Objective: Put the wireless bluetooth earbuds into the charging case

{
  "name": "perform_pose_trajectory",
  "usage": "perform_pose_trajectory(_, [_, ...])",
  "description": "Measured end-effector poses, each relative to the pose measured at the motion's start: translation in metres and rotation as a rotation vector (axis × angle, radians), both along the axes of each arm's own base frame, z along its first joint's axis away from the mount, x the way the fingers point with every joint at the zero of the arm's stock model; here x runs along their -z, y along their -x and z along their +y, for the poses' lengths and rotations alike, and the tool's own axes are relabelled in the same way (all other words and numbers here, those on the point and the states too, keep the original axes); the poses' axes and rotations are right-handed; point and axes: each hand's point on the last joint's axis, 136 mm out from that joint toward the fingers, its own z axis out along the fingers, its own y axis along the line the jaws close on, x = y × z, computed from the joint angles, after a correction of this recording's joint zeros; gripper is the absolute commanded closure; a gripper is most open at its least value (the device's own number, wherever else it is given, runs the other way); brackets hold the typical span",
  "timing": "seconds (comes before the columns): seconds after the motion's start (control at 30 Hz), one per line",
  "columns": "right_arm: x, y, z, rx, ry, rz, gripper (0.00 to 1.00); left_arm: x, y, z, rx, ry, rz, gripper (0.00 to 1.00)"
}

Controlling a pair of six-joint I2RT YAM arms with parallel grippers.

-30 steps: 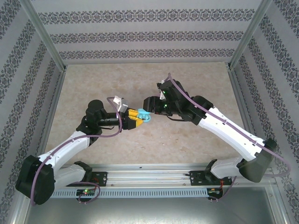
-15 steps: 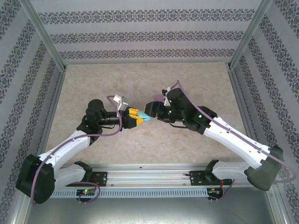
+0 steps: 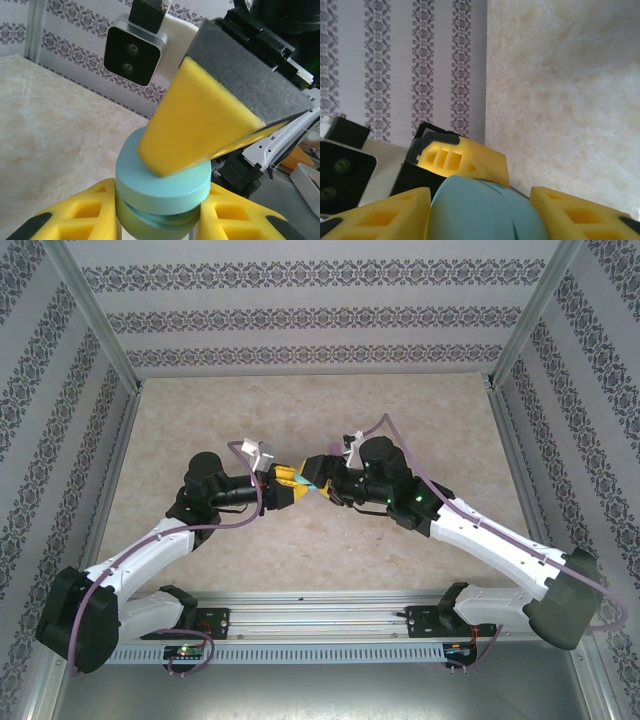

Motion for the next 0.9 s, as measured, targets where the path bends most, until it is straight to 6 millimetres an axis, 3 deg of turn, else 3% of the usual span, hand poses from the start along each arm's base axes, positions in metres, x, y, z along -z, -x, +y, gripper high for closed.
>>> perform_pose_trajectory(0.23, [-0.0040, -0.0071, 0.0003, 0.030, -0.063, 0.029, 0.75, -0.0018, -0.0043, 0.0015, -0.022, 0.000, -0.003, 0.77])
perform_pose_trajectory(0.5, [-0.0059, -0.0076, 0.0017, 0.030, -0.097, 0.046, 0.82, -0.0030, -0.0043, 0.0027, -0.030, -0.007, -0.013, 0.57])
perform_pose_trajectory(0.9, [-0.0036, -0.0068, 0.0063, 0.009, -0.132, 0.055, 0.86, -0.0037, -0.0015, 0.0019, -0.019, -0.033, -0.040, 0.39])
